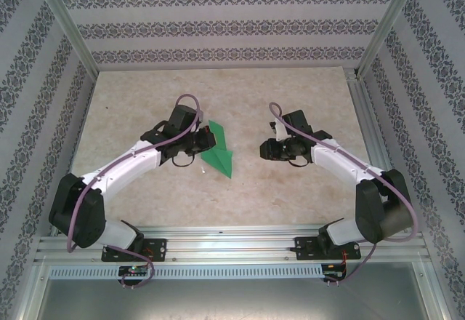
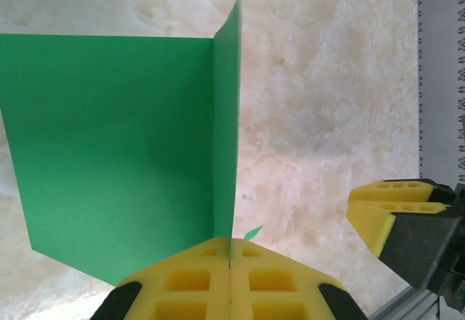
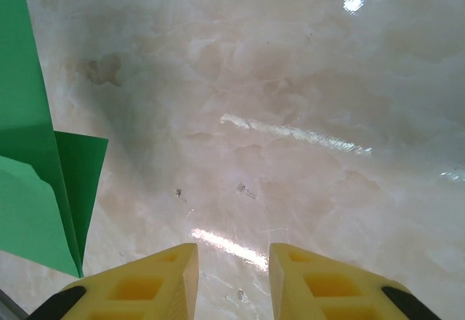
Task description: Fold a paper plane with a square sheet of paper (fold left side to right side)
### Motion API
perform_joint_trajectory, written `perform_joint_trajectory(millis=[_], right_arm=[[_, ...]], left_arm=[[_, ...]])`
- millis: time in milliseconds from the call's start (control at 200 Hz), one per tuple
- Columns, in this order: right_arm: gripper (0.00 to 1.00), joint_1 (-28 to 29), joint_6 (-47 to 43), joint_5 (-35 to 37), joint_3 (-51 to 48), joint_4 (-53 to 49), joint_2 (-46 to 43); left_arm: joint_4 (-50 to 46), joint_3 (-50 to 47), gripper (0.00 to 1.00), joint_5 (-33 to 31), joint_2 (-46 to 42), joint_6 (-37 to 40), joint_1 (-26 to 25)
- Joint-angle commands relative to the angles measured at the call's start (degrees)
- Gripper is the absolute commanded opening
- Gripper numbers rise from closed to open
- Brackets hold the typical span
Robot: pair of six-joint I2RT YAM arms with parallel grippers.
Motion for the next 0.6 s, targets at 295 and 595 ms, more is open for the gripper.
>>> perform_joint_trajectory(millis=[295,595], right_arm=[[0.38,13.8,4.1,6.4,-1.5,6.9,-2.5],[0.44,29.5,4.7,16.3,0.0,14.2,3.8]], left_arm=[[5.7,-7.5,0.04,-1.3,2.3,-3.1,-0.1],[6.2,-9.6,0.05,-2.4,3.1,-4.8,0.3]])
